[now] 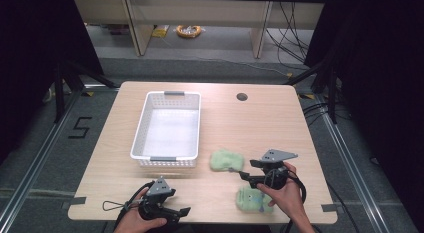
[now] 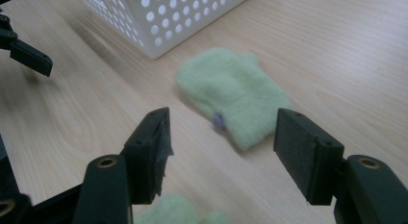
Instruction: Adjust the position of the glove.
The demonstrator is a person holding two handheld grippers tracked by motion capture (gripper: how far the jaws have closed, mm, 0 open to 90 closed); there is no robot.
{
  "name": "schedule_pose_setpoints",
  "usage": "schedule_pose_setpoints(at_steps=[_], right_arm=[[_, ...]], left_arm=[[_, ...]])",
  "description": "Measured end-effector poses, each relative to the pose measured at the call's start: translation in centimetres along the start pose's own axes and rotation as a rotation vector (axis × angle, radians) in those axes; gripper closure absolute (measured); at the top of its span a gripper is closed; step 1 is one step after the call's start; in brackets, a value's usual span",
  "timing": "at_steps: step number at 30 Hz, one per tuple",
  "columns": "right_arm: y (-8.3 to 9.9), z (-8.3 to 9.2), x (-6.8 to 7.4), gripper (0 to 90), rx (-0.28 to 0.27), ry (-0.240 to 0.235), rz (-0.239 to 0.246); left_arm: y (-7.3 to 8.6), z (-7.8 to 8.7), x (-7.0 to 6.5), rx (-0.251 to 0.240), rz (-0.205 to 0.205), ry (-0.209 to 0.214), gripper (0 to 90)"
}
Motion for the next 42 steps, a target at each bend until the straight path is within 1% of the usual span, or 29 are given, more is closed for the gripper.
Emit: schedule_pose_setpoints(at_steps=[2,3,4,6,7,8,9,10,11,12,13,14,15,16,17,19,22,23,24,26,27,28,29,31,32,33,35,38,42], right_arm=[[-0.4,-0.4,0.1,39.9,0.006,-0.003,-0.003],[-0.7,-0.6,0.1,40.2,0.017,0.002,0.006],[-1.0,-0.8,-0.1,40.4,0.004,0.004,0.029],[-1.1,-0.9,0.1,40.7,0.017,-0.001,0.011],[-1.6,-1.2,-0.1,40.8,0.013,0.005,0.032],[-1.6,-1.2,-0.1,40.8,0.013,0.005,0.032],[-1.9,-1.5,-0.1,40.8,0.016,0.003,0.034],[-2.0,-1.6,-0.1,41.1,0.022,0.006,0.038],[-2.1,-1.8,-0.2,41.8,0.031,0.006,0.047],[-2.2,-1.9,0.0,43.2,0.038,0.004,0.033],[-2.4,-2.1,-0.2,46.0,0.038,0.004,0.062],[-2.4,-2.1,-0.2,46.0,0.038,0.004,0.062],[-2.6,-2.5,-0.3,47.5,0.047,0.011,0.092],[-2.7,-2.7,-0.3,48.8,0.055,0.014,0.089],[-2.7,-2.7,-0.3,48.8,0.055,0.014,0.089],[-2.9,-3.6,-0.4,52.7,0.078,0.009,0.109],[-3.0,-4.2,-0.4,53.7,0.095,0.005,0.109],[-3.0,-4.4,-0.4,54.5,0.103,0.007,0.107],[-3.1,-4.9,-0.4,55.0,0.081,0.008,0.112],[-3.0,-5.4,-0.6,56.1,0.103,0.015,0.112],[-3.0,-5.7,-0.6,58.5,0.132,0.02,0.105],[-3.0,-5.7,-0.6,58.5,0.132,0.02,0.105],[-3.1,-6.1,-0.8,59.7,0.137,0.021,0.135],[-3.1,-6.4,-0.8,60.1,0.128,0.019,0.13],[-3.2,-6.6,-0.9,60.5,0.13,0.022,0.138],[-3.2,-6.8,-0.9,60.7,0.134,0.02,0.134],[-3.2,-7.3,-1.0,60.9,0.134,0.018,0.138],[-3.0,-8.1,-0.8,62.7,0.189,0.019,0.137],[-2.9,-8.8,-0.8,65.3,0.198,0.025,0.144]], left_arm=[[0.0,0.0,0.0,-0.004,0.005,0.001,16.3],[0.0,0.0,0.0,0.001,-0.001,0.001,16.3],[0.0,0.0,0.0,0.001,-0.001,0.001,16.3],[0.0,0.0,0.0,0.0,-0.001,0.0,16.3],[0.0,0.0,0.0,-0.002,0.002,0.001,16.3],[0.0,0.0,0.0,-0.002,0.002,0.001,16.3],[0.1,0.2,0.2,0.016,-0.019,0.006,16.3],[-0.1,0.0,0.0,-0.011,0.007,-0.002,16.3],[-0.1,0.0,0.0,-0.008,0.008,0.001,16.3],[0.0,0.1,0.0,0.0,0.001,-0.001,16.3],[0.0,0.0,0.0,0.0,0.002,-0.001,16.3],[0.0,0.0,0.0,0.0,0.002,-0.001,16.3],[0.0,0.0,0.0,-0.001,0.001,0.0,16.3],[0.1,0.1,0.2,0.014,-0.016,0.006,16.3],[0.1,0.1,0.2,0.014,-0.016,0.006,16.3],[0.0,0.1,0.1,-0.002,0.005,-0.002,16.3],[0.0,0.1,0.1,-0.002,0.005,-0.002,16.3],[0.1,0.2,0.2,0.012,-0.011,-0.003,16.3],[0.0,0.2,0.1,0.01,-0.01,0.003,16.3],[0.0,0.1,0.1,0.001,-0.002,0.0,16.4],[0.0,0.1,0.1,-0.002,-0.001,0.0,16.3],[0.0,0.1,0.1,-0.002,-0.001,0.0,16.3],[0.0,0.1,0.1,-0.002,-0.002,0.0,16.3],[0.0,0.1,0.3,0.007,-0.009,-0.016,16.3],[0.0,0.2,0.2,0.008,-0.012,-0.004,16.3],[-0.1,0.0,0.0,-0.012,0.006,0.001,16.3],[-0.1,0.0,0.0,-0.009,0.005,0.001,16.3],[-0.1,0.0,0.0,-0.009,0.003,0.001,16.3],[-0.1,0.0,0.0,-0.011,0.004,0.002,16.3]])
Point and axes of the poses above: each handheld gripper's, and its own axes: z roughly backward along the jaws, y roughly out of its underside, x roughly to its left, the point moved 5 cm from there along -z, roughly forward along the jaws, and after that the axes turned 15 degrees about -z, right-handed, at the moved point
